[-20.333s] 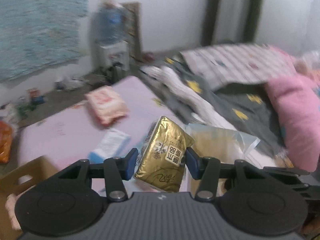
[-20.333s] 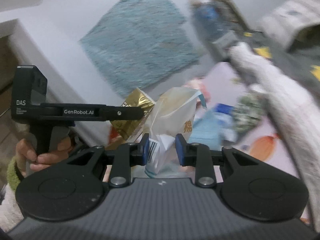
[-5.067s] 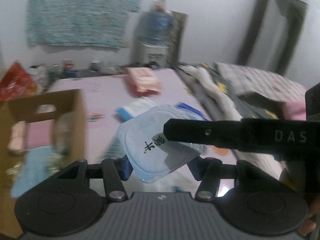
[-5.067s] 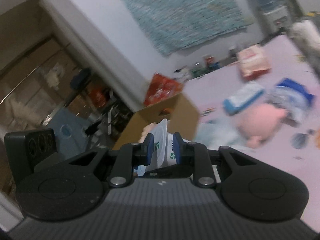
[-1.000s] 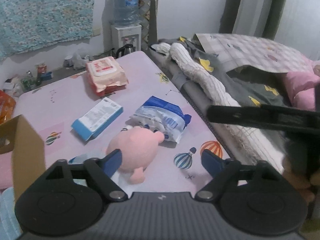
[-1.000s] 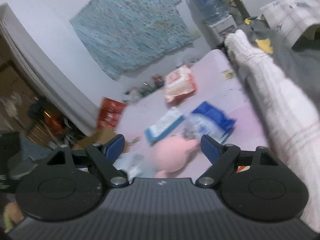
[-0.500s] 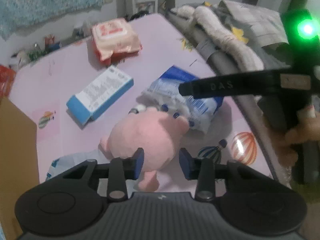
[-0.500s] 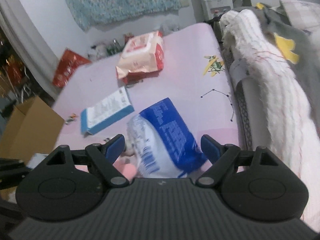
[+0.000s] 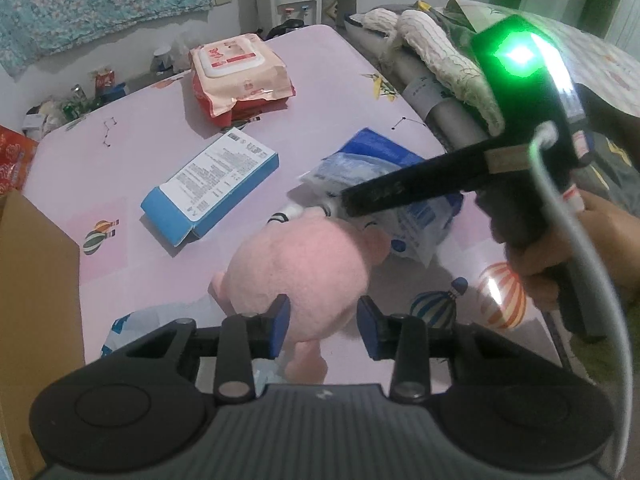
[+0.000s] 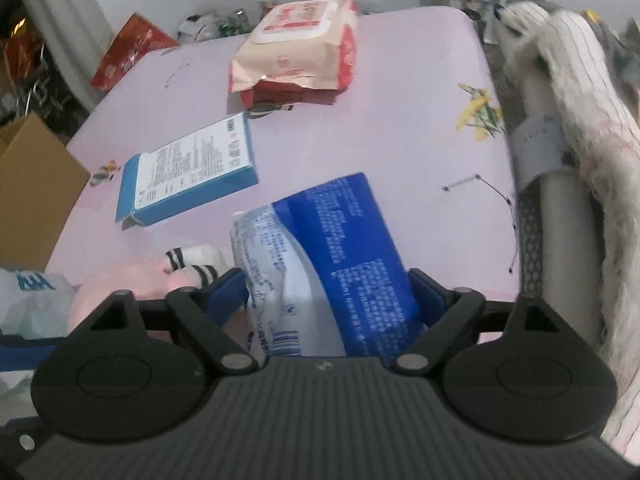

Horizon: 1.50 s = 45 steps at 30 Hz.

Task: Organize soft objects
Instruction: 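Grasp the blue-and-white packet with the right tool, then lift the blue-and-white packet with the right tool beside the left tool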

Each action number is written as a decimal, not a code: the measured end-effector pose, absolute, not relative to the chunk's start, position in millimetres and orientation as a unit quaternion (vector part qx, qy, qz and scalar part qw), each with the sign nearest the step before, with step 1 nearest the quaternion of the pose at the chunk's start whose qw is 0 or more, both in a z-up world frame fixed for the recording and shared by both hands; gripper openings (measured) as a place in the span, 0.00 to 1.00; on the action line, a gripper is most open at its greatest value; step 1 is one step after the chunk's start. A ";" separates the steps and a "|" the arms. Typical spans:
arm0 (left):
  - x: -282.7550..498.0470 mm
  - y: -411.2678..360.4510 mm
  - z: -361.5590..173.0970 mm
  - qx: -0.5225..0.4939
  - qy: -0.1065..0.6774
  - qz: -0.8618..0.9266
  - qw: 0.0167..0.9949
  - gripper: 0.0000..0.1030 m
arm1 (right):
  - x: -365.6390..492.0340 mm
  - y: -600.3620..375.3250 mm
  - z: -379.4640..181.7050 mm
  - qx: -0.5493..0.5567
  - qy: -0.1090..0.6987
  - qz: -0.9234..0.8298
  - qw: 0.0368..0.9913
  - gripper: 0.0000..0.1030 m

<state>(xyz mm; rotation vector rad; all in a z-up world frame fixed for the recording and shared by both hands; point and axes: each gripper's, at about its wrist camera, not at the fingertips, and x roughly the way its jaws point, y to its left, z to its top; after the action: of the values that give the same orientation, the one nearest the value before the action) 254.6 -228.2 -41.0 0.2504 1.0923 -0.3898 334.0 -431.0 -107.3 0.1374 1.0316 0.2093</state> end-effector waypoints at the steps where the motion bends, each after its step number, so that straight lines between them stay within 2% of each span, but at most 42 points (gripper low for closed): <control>1: 254.3 -227.7 -40.7 0.118 0.515 -0.183 0.829 0.37 | 331.9 -436.2 -106.6 0.076 0.493 0.091 0.862 0.74; 9: 240.1 -215.6 -21.6 0.098 0.489 -0.182 0.847 0.39 | 274.6 -471.4 -99.0 0.140 0.483 0.026 0.864 0.69; 22: 168.0 -191.0 19.3 0.041 0.459 -0.243 0.854 0.50 | 117.4 -483.2 -105.4 0.259 0.448 0.007 0.856 0.66; 30: 102.7 -192.6 12.7 0.033 0.463 -0.297 0.834 0.54 | 23.0 -464.7 -113.9 0.311 0.427 0.021 0.849 0.69; 39: 63.1 -196.1 -16.5 0.022 0.486 -0.320 0.813 0.56 | -23.9 -471.0 -119.1 0.384 0.381 0.064 0.839 0.73; 45: 52.4 -204.6 -33.2 0.042 0.489 -0.327 0.807 0.67 | -37.0 -486.5 -111.5 0.395 0.344 0.076 0.848 0.72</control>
<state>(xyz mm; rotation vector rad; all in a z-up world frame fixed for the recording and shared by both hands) 52.4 -204.6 -33.2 0.0892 1.0466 -0.6999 -37.0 -486.5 -111.5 0.8328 0.7256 0.1605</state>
